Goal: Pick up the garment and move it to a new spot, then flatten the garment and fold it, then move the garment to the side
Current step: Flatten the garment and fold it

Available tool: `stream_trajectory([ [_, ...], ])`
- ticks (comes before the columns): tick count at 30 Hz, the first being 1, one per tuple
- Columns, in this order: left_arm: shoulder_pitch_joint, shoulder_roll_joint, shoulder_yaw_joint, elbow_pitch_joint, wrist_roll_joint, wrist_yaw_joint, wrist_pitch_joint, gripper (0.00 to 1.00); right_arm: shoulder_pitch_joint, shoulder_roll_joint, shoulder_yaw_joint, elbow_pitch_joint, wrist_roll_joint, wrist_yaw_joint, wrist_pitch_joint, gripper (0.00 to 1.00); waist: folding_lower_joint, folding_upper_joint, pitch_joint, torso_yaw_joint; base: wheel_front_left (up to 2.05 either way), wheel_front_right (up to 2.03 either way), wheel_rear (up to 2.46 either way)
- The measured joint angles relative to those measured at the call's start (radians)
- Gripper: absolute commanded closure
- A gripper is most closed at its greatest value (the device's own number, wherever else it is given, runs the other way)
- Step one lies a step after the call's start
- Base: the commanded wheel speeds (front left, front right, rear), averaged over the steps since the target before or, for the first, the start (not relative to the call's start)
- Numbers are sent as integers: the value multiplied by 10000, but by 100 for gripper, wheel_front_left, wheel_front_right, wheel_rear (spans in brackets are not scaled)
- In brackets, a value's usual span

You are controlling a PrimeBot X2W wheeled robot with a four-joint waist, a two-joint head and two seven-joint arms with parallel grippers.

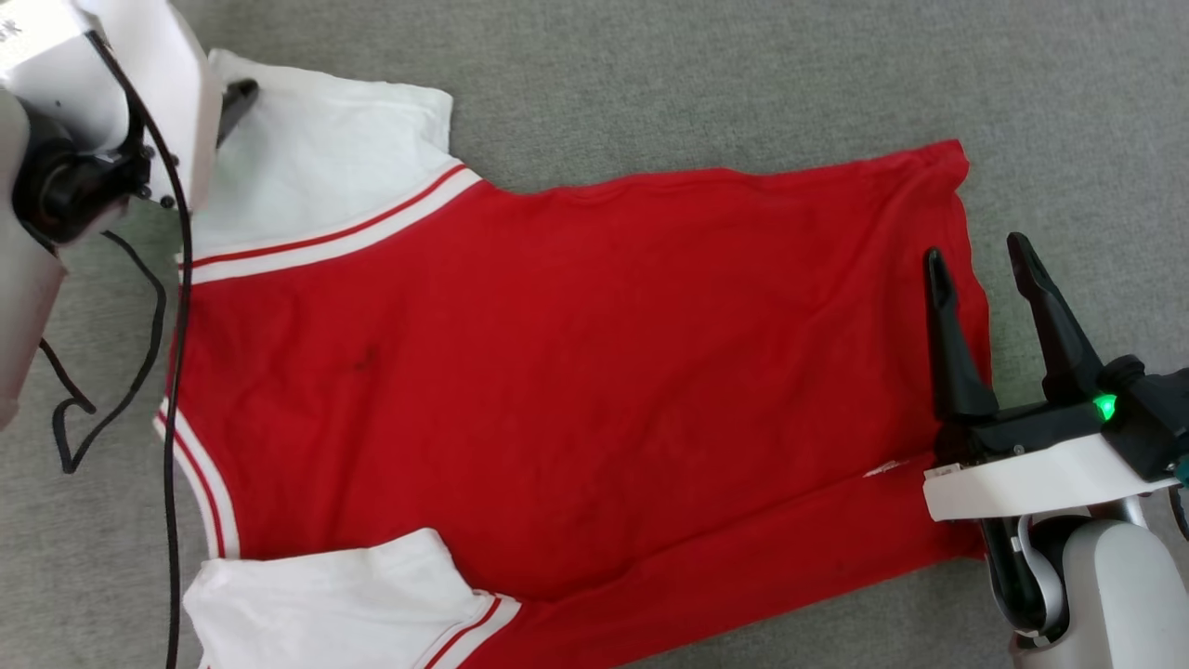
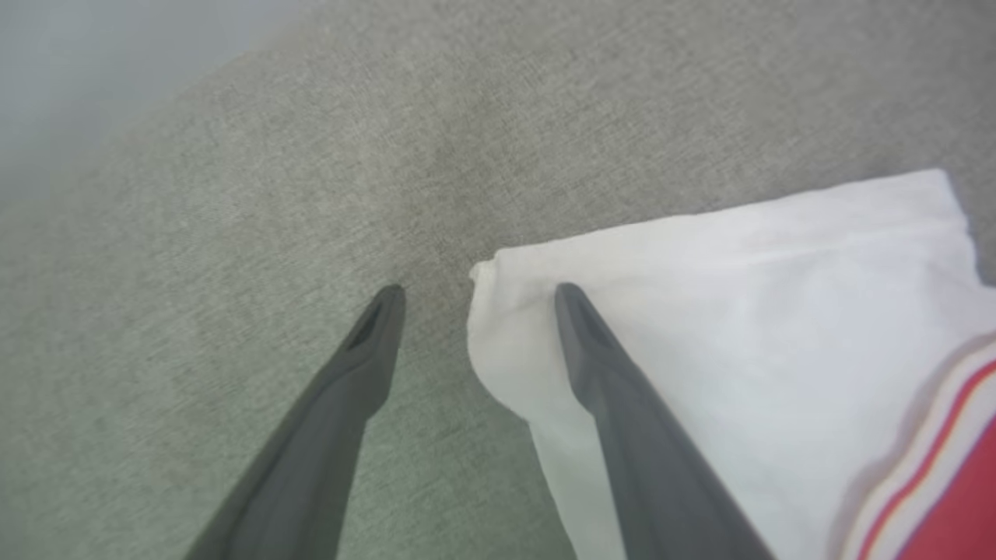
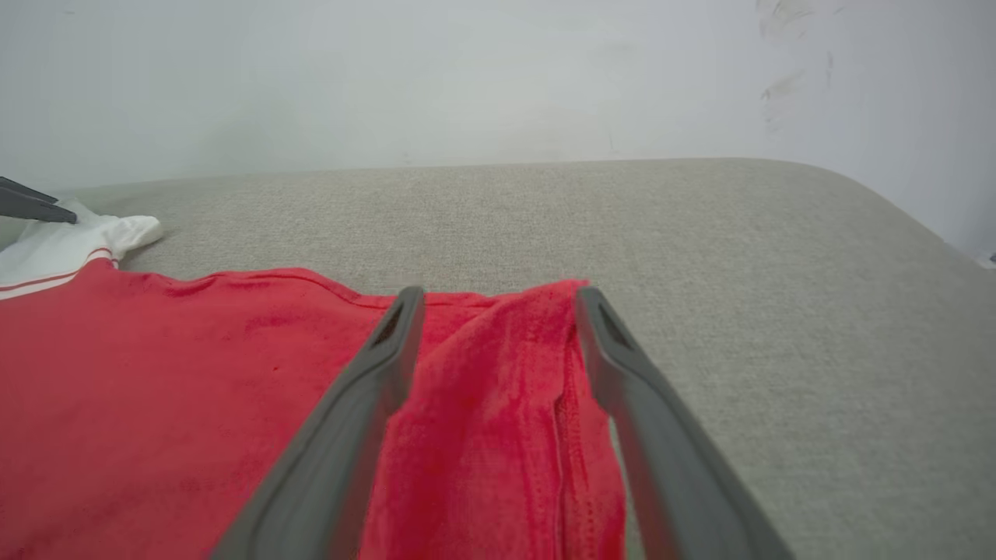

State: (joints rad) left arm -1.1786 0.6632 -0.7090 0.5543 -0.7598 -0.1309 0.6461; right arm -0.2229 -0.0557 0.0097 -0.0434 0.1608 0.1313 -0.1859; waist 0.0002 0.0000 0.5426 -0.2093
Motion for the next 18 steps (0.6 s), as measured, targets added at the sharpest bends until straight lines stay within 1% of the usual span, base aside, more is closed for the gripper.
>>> stream_trajectory([
  [1, -82, -12, -261, 203, 0, 0, 127, 0, -4, 6, -13, 48, 4, 0, -33, 0, 0, 0, 112, -78, 0, 0, 0],
  [7, -323, 151, -780, 420, -113, -2, 539, 0, -23, 19, -19, 98, 44, 0, -107, 0, -1, 0, 239, -187, 0, 0, 0],
  [8, -342, 161, -838, 468, -207, 0, 612, 89, -25, 23, -19, 105, 44, 0, -117, 0, -2, 0, 246, -193, 0, 0, 0],
  [9, -350, 167, -894, 477, -318, 0, 688, 100, -26, 23, -29, 117, 44, 0, -121, 0, -2, 0, 246, -194, 0, 0, 0],
  [12, -337, 182, -1039, 395, -583, -2, 654, 100, -28, 27, -77, 142, 44, 0, -130, 0, -2, 0, 223, -158, 0, 0, 0],
  [15, -225, 159, -1072, 453, -587, -8, -88, 100, -32, 31, -117, 167, 19, 0, -109, 0, -1, 0, 128, -82, 0, 0, 0],
  [17, -157, 157, -1335, 456, -251, -8, -627, 100, -33, 35, -169, 188, -98, 0, -59, 0, -2, 0, 5, -20, 0, 0, 0],
  [18, -119, 142, -1432, 441, -249, -6, -844, 100, -33, 35, -213, 203, -130, -2, -12, 0, -1, 0, -68, 14, 0, 0, 0],
])
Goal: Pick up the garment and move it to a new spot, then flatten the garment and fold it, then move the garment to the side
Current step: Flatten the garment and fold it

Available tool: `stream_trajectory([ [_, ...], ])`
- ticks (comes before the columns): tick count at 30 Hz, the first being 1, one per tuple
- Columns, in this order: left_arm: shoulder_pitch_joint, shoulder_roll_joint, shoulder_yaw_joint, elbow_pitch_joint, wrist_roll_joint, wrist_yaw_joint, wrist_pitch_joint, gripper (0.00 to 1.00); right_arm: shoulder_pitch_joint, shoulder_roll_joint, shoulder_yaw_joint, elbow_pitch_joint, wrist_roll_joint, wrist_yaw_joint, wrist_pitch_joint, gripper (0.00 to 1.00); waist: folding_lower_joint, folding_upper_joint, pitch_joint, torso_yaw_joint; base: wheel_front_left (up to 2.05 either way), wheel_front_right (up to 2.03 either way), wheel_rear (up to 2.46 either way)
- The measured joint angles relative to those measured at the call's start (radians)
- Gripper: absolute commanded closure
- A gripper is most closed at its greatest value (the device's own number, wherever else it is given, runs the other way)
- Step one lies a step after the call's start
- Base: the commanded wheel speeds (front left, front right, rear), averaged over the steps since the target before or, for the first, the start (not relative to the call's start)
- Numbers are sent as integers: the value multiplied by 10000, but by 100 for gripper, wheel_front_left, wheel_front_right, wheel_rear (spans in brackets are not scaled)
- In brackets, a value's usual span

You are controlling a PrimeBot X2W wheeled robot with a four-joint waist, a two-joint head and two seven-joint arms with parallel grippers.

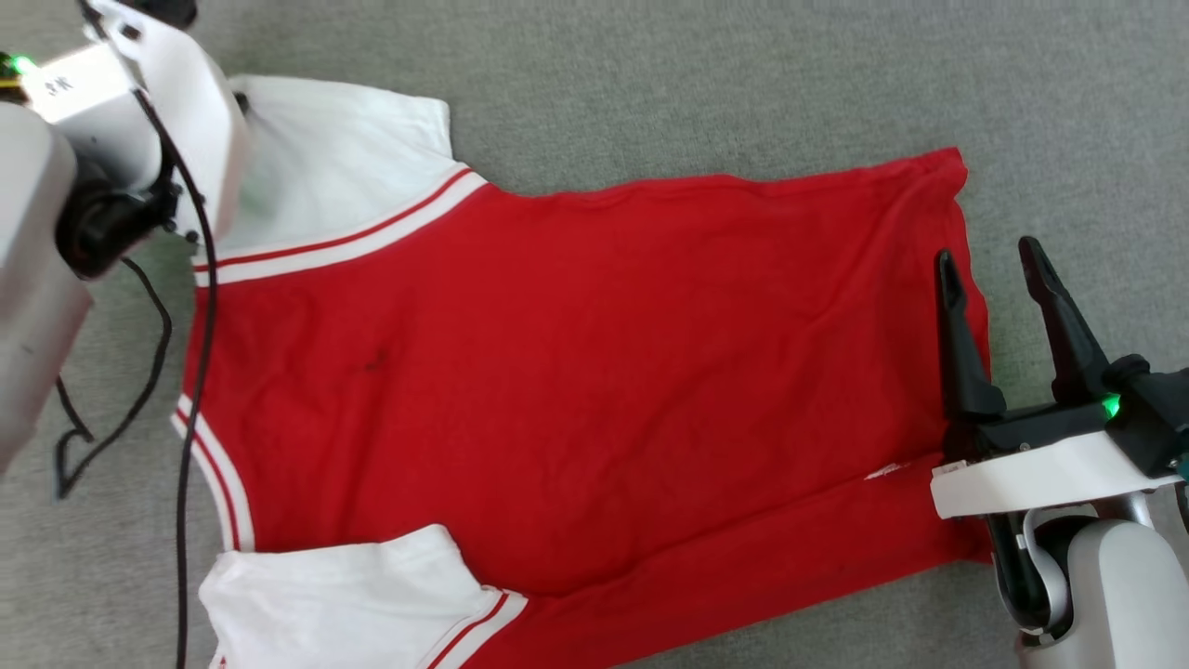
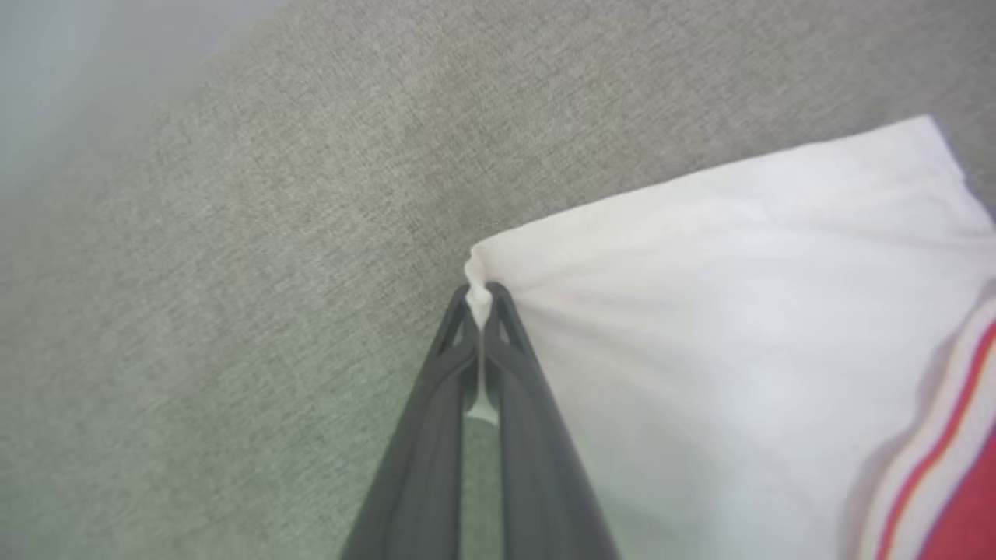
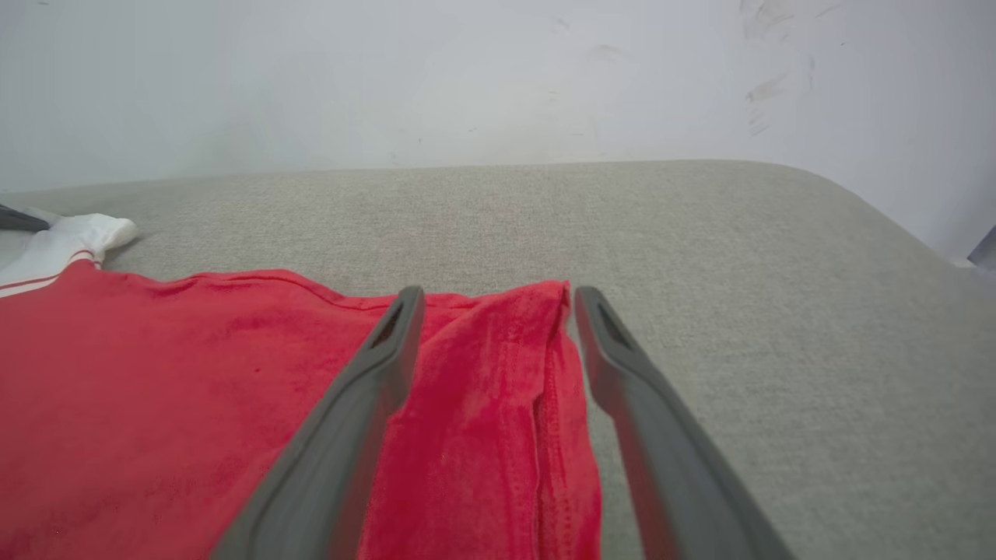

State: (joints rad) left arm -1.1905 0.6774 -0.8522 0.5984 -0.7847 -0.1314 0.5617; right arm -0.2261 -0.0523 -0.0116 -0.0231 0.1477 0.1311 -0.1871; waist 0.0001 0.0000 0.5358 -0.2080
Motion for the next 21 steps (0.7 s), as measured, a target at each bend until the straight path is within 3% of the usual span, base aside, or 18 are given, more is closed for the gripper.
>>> stream_trajectory([
  [5, 160, -196, -81, -44, -29, 2, -1444, 100, 16, -2, -96, 119, -169, 2, 364, 0, 0, 0, -494, 205, 0, 0, 0],
  [10, 562, -341, -113, -314, -42, 2, -2462, 100, 78, -307, -546, 272, -548, 2, 1425, 0, 0, 0, -1136, 474, 0, 0, 0],
  [13, 1021, -364, -328, -940, -2, 6, -2901, 100, -82, -849, -786, 334, -681, 2, 2807, 0, -1, 0, -1567, 812, 0, 0, 0],
  [14, 1021, -364, -328, -940, -2, 6, -2901, 100, -82, -849, -786, 334, -681, 2, 2807, 0, -1, 0, -1567, 812, 0, 0, 0],
  [15, 1246, -364, -351, -1296, 2, 61, -3118, 100, -340, -1191, -786, 397, -667, 2, 3634, 0, -1, 0, -1723, 1017, 0, 0, 0],
  [16, 1246, -364, -351, -1296, 2, 61, -3118, 100, -340, -1191, -786, 397, -667, 2, 3634, 0, -1, 0, -1723, 1017, 0, 0, 0],
  [21, 1771, -261, -443, -2439, 67, 364, -3363, 100, -1174, -2182, -709, 773, -150, 2, 5766, 0, -1, 0, -1987, 1551, 0, 0, 0],
])
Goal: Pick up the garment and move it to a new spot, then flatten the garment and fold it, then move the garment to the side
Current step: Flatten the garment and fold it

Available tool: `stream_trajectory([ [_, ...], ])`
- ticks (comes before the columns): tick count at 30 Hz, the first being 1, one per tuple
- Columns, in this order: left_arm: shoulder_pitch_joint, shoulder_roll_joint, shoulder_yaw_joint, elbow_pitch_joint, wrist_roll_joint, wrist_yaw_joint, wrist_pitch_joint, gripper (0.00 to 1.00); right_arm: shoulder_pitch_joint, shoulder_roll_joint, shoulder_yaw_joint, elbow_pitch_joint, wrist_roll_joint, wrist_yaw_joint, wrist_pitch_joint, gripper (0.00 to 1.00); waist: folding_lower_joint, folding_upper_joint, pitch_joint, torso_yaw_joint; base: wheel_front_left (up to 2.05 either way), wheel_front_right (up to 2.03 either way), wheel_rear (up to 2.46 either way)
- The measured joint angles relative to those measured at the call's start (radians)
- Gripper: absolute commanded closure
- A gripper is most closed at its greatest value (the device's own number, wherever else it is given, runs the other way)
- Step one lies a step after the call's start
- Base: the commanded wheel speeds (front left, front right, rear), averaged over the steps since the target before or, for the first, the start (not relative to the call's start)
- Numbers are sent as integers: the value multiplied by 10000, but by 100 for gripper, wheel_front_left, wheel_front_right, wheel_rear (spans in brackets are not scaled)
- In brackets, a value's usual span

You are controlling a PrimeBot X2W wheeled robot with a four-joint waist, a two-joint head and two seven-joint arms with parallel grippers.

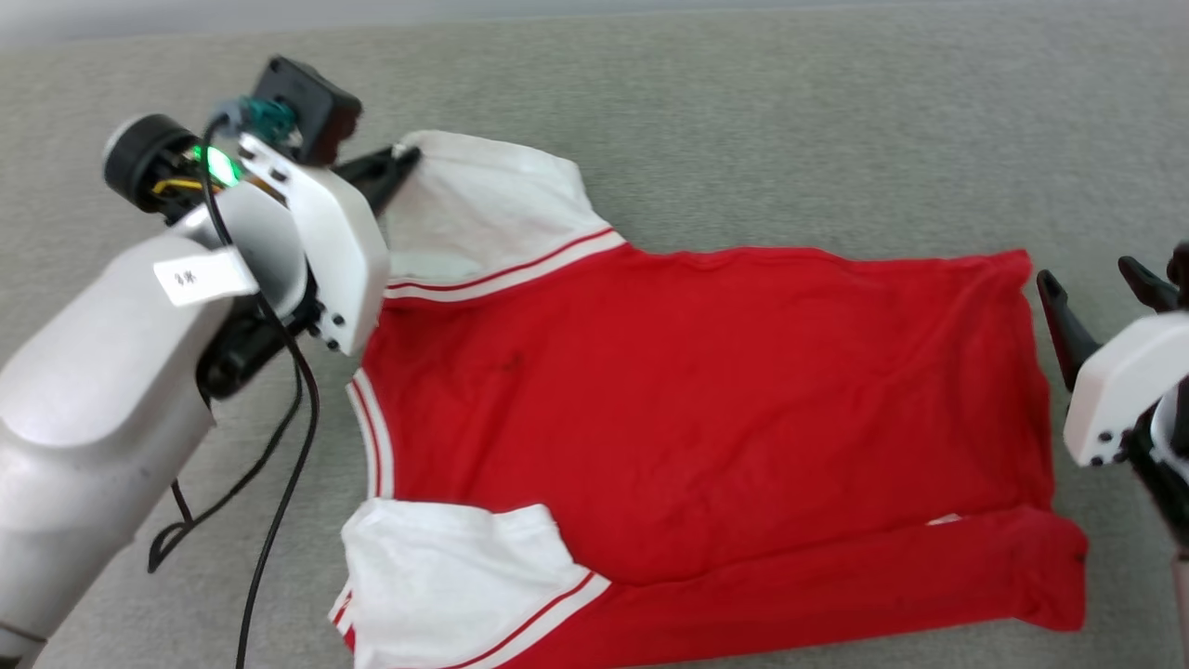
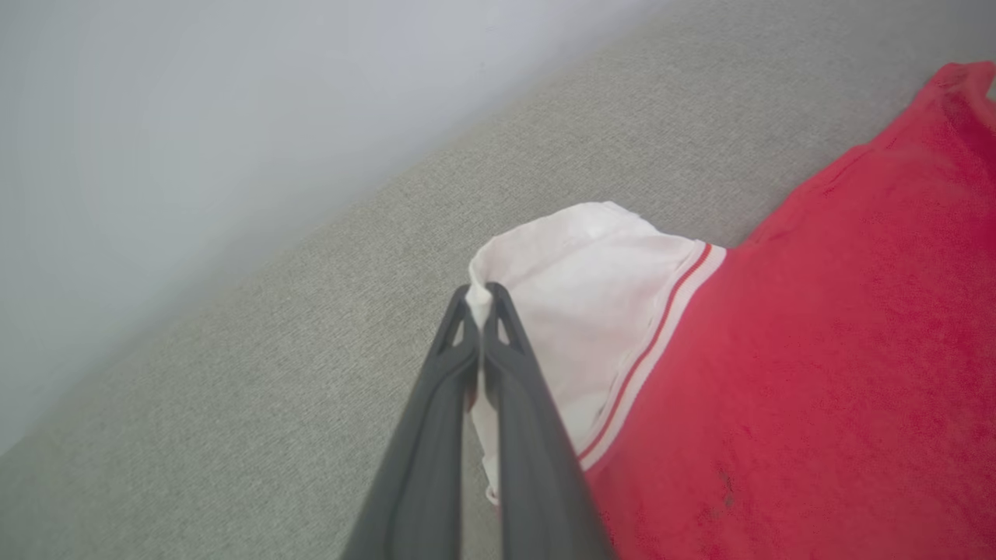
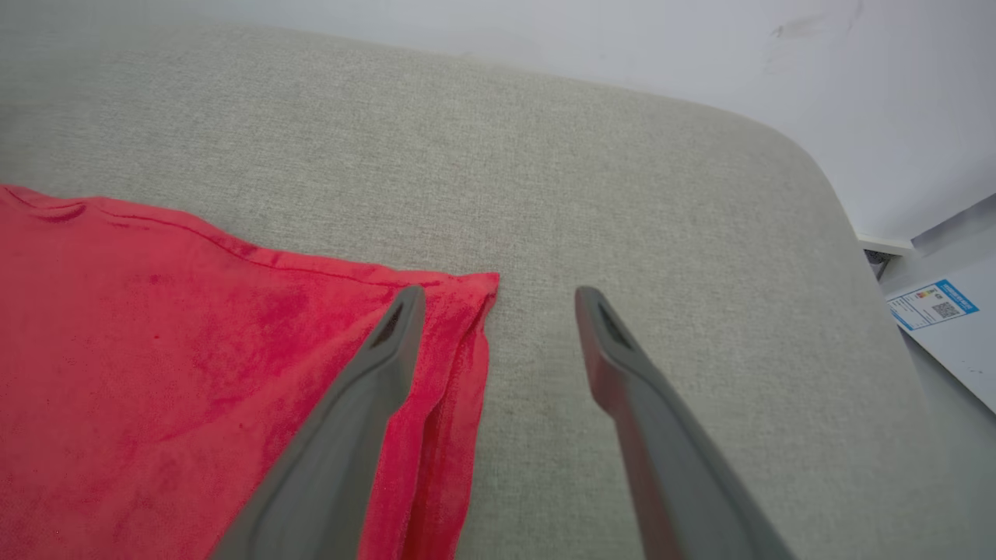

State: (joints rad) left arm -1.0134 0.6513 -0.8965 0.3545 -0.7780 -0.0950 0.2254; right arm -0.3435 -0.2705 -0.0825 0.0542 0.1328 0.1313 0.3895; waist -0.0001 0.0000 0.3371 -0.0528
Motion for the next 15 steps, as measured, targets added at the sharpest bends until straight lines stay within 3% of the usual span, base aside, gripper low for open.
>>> stream_trajectory([
  [7, 465, 291, -77, -1728, 98, 474, 6, 100, -1232, -692, 4, 1342, 895, 0, 2934, 0, 0, 0, 49, 659, 0, 0, 0],
  [15, 507, 418, -82, -2479, 180, 692, 50, 100, -1854, -955, 180, 2161, 1064, 0, 3507, 0, 0, 0, 340, 970, 0, 0, 0],
])
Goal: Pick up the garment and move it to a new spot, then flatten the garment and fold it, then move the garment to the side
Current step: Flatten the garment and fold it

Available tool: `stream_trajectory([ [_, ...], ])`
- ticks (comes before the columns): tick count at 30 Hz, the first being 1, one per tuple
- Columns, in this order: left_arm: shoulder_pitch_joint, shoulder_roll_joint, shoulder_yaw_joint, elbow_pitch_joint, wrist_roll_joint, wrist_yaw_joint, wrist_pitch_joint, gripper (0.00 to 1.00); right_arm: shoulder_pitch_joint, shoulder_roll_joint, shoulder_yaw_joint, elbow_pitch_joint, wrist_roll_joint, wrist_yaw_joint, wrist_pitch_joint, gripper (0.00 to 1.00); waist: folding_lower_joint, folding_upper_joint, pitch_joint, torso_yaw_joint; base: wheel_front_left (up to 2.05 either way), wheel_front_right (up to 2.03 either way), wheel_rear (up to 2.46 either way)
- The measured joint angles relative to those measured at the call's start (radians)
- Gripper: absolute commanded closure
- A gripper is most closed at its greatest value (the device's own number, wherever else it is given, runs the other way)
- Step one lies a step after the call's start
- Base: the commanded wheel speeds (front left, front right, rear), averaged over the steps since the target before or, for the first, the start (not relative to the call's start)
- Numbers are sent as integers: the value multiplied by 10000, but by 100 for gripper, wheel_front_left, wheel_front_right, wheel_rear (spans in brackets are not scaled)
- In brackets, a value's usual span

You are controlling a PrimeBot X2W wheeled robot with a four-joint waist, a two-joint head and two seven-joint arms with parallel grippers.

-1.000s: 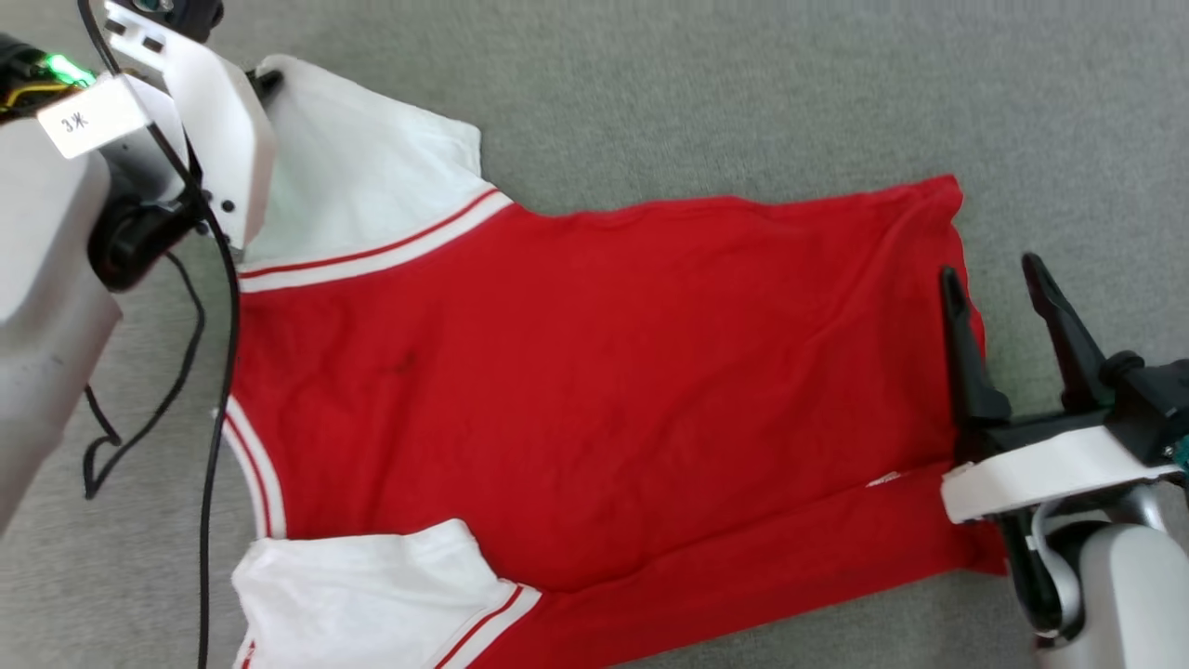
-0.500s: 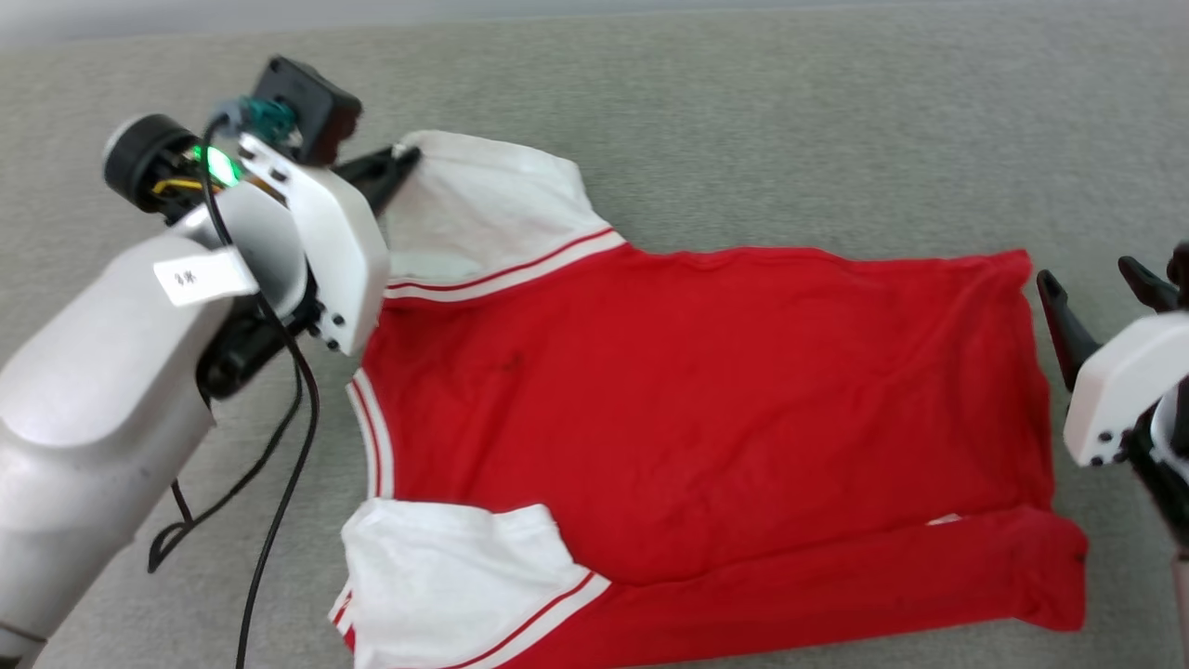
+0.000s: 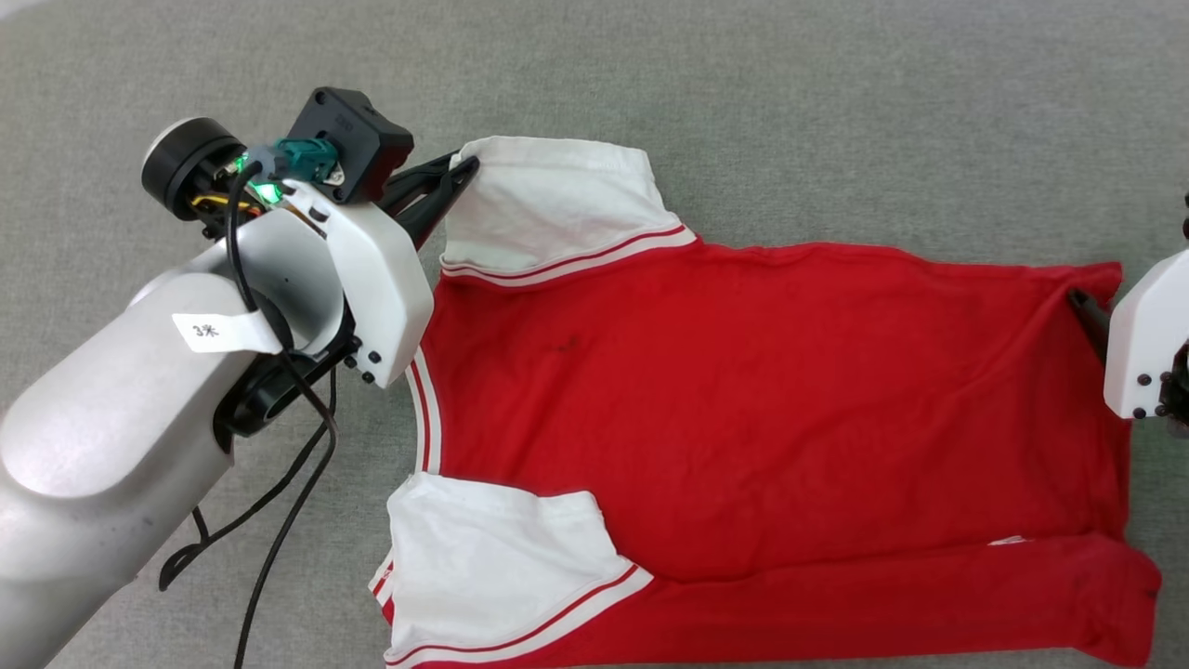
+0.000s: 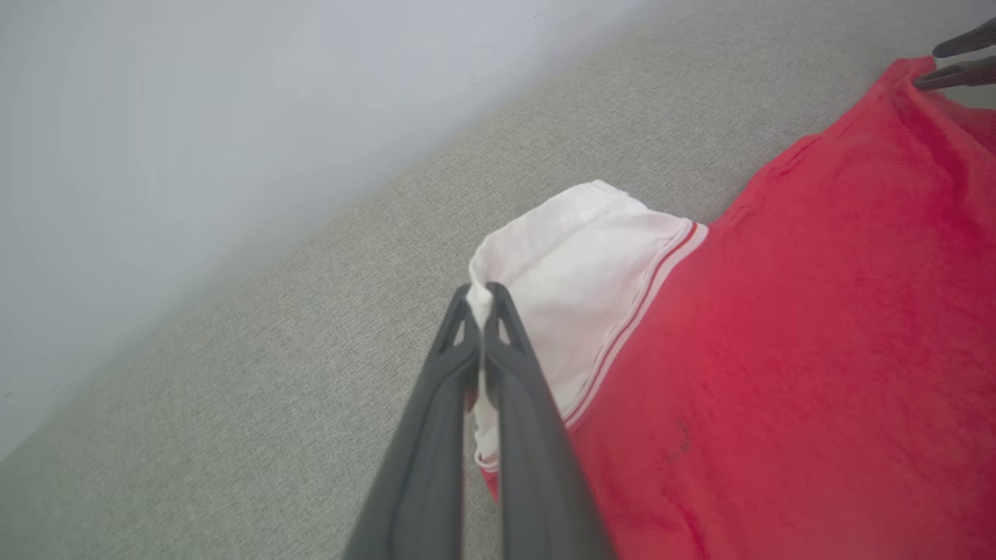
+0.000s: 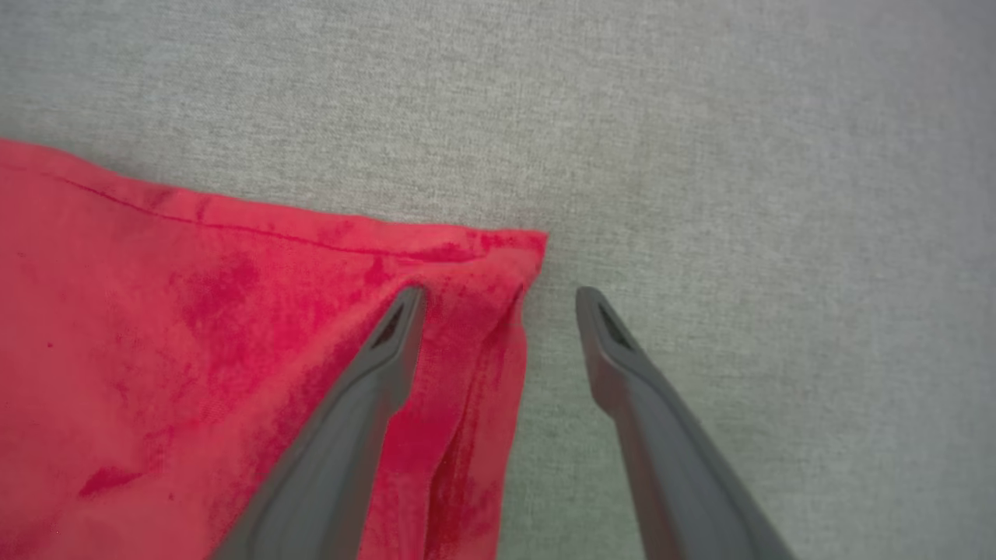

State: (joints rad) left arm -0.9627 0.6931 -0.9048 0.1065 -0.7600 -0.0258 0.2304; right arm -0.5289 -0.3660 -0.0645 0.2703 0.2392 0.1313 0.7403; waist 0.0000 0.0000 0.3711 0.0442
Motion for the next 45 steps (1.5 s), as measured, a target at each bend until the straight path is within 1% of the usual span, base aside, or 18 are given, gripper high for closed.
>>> stream_trajectory([
  [12, -19, 58, 0, -339, 75, 82, -2, 100, -487, -125, 174, 1202, -2, -4, -297, 0, 0, 0, 565, 280, 0, 0, 0],
  [13, -23, 58, -2, -336, 75, 82, -2, 100, -517, -146, 217, 1279, 12, -4, -362, 11, 0, 0, 592, 299, 0, 0, 0],
  [14, -26, 56, -6, -330, 75, 82, -2, 100, -572, -163, 247, 1367, 48, -4, -397, 60, 0, 0, 610, 315, 0, 0, 0],
  [15, -29, 42, -10, -322, 75, 82, -6, 100, -604, -169, 295, 1465, 79, -4, -497, 100, 0, 0, 620, 333, 0, 0, 0],
  [22, 12, -67, -79, -31, -12, 84, -150, 100, -641, -178, 512, 1994, 378, 4, -1423, 100, 0, 0, 390, 377, 0, 0, 0],
  [26, 266, -132, -82, 198, -107, 178, -353, 100, -639, -207, 485, 2282, 629, 4, -2094, 100, 0, 0, 48, 369, 0, 0, 0],
  [30, 567, -180, -35, 370, -299, 288, -550, 100, -552, -238, 353, 2460, 1026, 2, -2523, 100, 0, 1, -406, 371, 0, 0, 0],
  [37, 1271, -121, -38, 368, -581, 489, -761, 100, 205, -483, 217, 2326, 1931, 4, -3009, 100, 0, 0, -1313, 427, 0, 0, 0],
  [41, 1758, -19, -71, 38, -708, 731, -855, 100, 897, -596, 203, 2050, 2591, 2, -3055, 100, 0, 0, -1814, 513, 0, 0, 0],
  [45, 2437, 240, -194, -393, -815, 1012, -888, 100, 1779, -750, 303, 1513, 3162, 2, -3103, 100, 0, 0, -2253, 651, 0, 0, 0],
])
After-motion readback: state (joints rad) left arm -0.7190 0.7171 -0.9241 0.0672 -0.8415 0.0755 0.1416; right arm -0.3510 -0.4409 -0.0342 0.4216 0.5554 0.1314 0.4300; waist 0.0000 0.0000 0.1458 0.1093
